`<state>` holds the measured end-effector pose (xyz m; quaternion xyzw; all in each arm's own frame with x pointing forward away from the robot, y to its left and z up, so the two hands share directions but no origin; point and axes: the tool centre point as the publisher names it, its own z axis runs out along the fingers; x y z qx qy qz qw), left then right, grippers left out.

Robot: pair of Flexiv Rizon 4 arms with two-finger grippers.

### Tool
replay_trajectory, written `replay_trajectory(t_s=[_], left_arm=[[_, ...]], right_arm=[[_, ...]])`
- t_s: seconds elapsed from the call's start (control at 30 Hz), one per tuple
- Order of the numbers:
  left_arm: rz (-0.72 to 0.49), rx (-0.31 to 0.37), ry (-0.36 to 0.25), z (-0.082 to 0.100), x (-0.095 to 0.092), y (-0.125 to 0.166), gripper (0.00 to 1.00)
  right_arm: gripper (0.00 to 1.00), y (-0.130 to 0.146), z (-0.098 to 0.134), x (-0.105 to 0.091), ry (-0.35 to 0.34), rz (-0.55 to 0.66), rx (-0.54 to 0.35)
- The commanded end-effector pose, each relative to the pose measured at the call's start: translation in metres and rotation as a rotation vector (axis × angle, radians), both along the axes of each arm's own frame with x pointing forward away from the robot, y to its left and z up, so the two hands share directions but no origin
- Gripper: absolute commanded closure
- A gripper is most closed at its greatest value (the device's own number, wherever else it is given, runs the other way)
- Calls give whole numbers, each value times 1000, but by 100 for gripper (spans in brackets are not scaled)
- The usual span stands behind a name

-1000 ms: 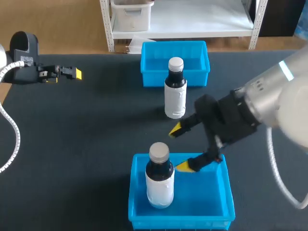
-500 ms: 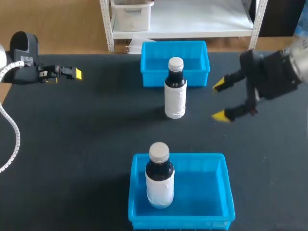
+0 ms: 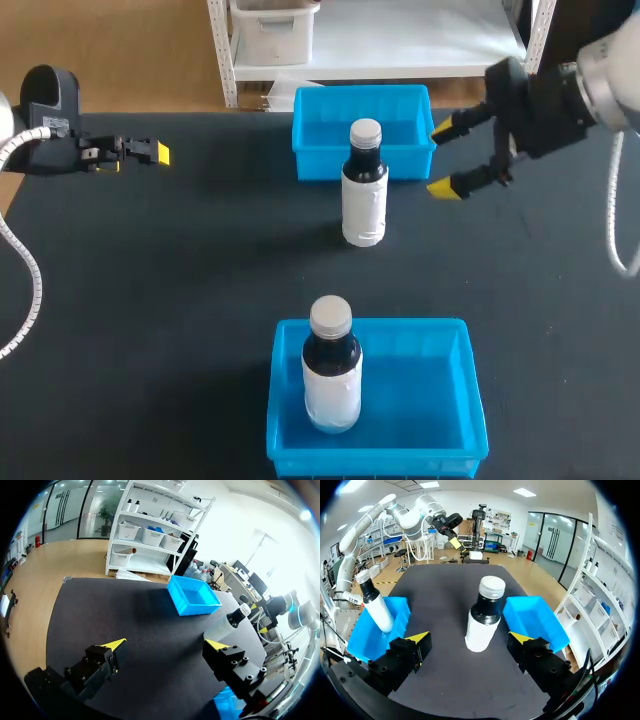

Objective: Pick up the bottle, and place it in the far bin if it is heavy, or in the near bin if it is light.

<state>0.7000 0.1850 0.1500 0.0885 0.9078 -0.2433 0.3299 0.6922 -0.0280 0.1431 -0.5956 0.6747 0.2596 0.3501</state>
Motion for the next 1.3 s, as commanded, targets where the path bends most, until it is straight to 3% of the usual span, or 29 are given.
replay_trajectory(t_s=[0.03, 0.3, 0.87, 1.3], left_arm=[[0, 0, 0, 0, 0, 0, 0], [0, 0, 0, 0, 0, 0, 0], [0, 0, 0, 0, 0, 0, 0], [0, 0, 0, 0, 0, 0, 0]], right_arm=[[0, 13, -9, 42, 44, 66, 31], [0, 35, -12, 51, 51, 96, 56], [0, 75, -15, 40, 68, 101, 92], [0, 86, -20, 42, 81, 87, 109]])
